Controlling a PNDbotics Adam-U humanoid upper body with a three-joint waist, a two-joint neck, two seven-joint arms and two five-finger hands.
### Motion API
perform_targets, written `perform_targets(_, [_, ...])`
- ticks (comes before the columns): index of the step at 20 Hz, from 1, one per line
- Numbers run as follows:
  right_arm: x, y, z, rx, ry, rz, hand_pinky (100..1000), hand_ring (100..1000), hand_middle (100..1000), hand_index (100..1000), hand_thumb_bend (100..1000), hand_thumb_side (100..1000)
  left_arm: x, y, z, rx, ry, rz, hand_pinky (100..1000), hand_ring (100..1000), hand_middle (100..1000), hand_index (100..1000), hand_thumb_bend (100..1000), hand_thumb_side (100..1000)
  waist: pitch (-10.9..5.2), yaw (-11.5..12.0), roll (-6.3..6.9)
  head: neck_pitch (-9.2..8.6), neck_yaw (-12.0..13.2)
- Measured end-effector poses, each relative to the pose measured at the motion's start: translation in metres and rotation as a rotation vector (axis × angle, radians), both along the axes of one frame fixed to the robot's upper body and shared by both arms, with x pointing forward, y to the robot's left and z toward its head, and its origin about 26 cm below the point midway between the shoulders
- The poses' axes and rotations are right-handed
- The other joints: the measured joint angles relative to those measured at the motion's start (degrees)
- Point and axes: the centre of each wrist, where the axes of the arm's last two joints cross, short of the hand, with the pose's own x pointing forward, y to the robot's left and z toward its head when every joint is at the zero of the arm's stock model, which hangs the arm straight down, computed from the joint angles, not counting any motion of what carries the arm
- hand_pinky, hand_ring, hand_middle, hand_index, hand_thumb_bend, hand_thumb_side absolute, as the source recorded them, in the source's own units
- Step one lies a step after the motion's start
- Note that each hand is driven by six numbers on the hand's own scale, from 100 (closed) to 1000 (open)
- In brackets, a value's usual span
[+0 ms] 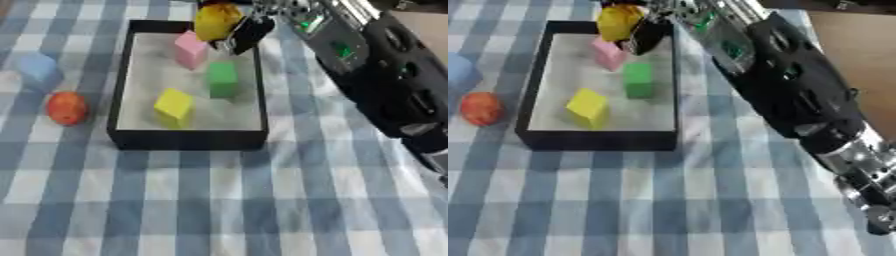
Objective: Pick up objects on the table and place them in the box.
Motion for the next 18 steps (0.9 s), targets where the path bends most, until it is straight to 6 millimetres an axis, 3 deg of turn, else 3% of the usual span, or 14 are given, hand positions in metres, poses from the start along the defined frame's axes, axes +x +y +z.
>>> perform_targets(9, [0.006,0.006,-0.019,-0.035,0.04,0.002,789,639,475,609,131,100,0.002,-0.003,-0.002,0.015,0.021,-0.018,811,814,834,856,134,761,0.0,-0.31,0.0,0.0,0.05])
perform_targets(10, [0.006,0.006,-0.019,-0.039,0.046,0.004,810,704,558,691,197,100,0.002,-0.003,-0.002,0.016,0.022,-0.018,811,814,834,856,133,764,0.0,-0.34,0.0,0.0,0.05])
perform_targets(11, [0.006,0.006,-0.02,-0.045,0.053,0.009,817,722,579,712,211,100,0.002,-0.003,-0.002,0.017,0.022,-0.018,811,814,834,856,133,765,0.0,-0.38,0.0,0.0,0.05])
perform_targets(12, [0.005,0.006,-0.021,-0.052,0.061,0.014,841,796,686,791,244,100,0.002,-0.003,-0.002,0.017,0.023,-0.018,811,814,834,856,132,766,0.0,-0.43,0.0,0.0,0.05])
perform_targets(13, [0.005,0.006,-0.021,-0.059,0.072,0.021,853,820,725,827,254,100,0.002,-0.003,-0.002,0.018,0.024,-0.018,810,814,833,857,132,767,0.0,-0.47,0.0,0.0,0.05])
perform_targets(14, [0.005,0.006,-0.022,-0.065,0.083,0.028,880,865,796,876,261,151,0.002,-0.003,-0.002,0.021,0.026,-0.018,810,814,833,857,132,767,0.0,-0.52,0.0,0.0,0.05])
perform_targets(15, [0.005,0.006,-0.023,-0.07,0.092,0.035,883,870,802,881,262,160,0.002,-0.002,-0.002,0.023,0.028,-0.017,810,814,833,857,132,767,0.0,-0.54,0.0,0.0,0.05])
perform_targets(16, [0.004,0.006,-0.022,-0.075,0.098,0.042,900,888,831,906,261,256,0.002,-0.002,-0.002,0.026,0.031,-0.018,810,814,833,857,131,767,0.0,-0.55,0.0,0.01,0.06])
perform_targets(18, [0.004,0.006,-0.021,-0.079,0.105,0.047,910,897,850,920,260,307,0.002,-0.002,-0.003,0.028,0.036,-0.017,810,814,833,857,132,767,0.0,-0.58,0.0,0.02,0.12])
